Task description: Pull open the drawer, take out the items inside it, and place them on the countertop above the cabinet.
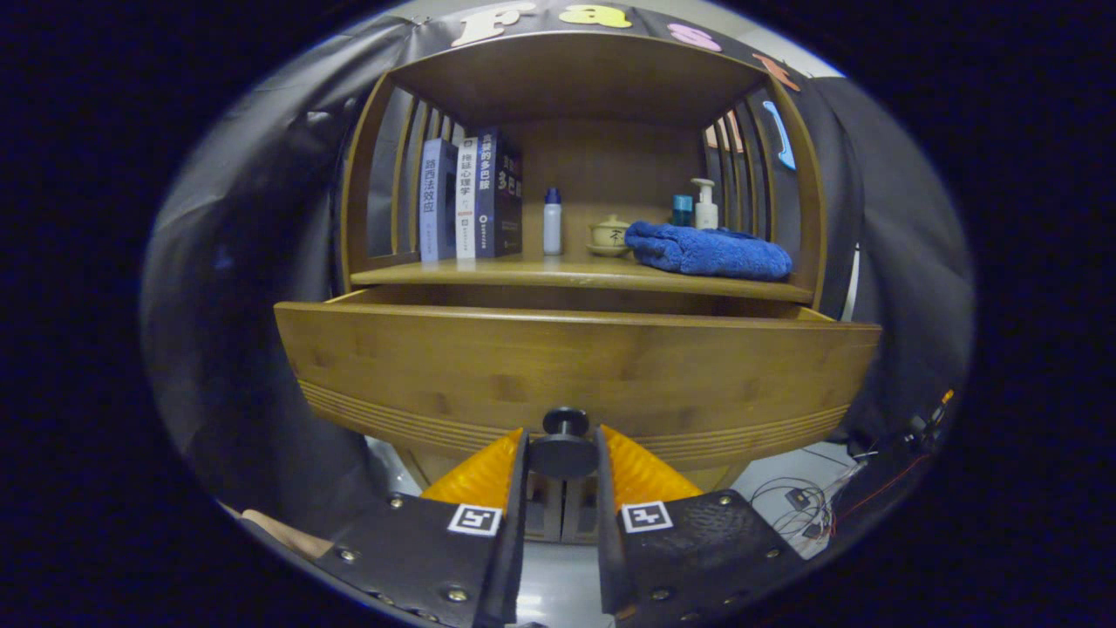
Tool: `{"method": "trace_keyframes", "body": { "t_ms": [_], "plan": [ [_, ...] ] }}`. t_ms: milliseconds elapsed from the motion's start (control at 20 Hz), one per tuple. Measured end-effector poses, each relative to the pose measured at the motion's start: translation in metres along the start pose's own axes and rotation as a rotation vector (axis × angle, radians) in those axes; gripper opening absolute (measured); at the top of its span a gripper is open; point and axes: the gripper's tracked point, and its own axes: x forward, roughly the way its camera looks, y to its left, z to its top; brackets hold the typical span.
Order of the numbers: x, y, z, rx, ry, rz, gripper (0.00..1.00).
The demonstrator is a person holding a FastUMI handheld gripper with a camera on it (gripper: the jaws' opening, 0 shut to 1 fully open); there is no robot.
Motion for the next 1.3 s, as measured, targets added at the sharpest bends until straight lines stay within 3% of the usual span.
{"method": "trace_keyframes", "body": {
  "t_ms": [300,350,400,450,500,800,1100,1300],
  "plan": [
    [-0.039,0.007,-0.018,0.027,0.081,0.056,0.36],
    [-0.059,-0.003,-0.013,0.013,0.059,0.013,0.32],
    [-0.076,-0.003,0.004,0.019,0.021,0.026,0.27],
    [-0.062,0.003,-0.001,-0.011,0.004,0.047,0.14],
    [-0.076,0.007,-0.002,-0.037,0.006,0.058,0.01],
    [-0.090,0.013,0.001,0.039,0.051,0.114,0.02],
    [-0.088,0.009,0.077,0.097,-0.019,0.154,0.02],
    [-0.056,0.009,0.123,0.051,-0.027,0.176,0.09]
  ]
}}
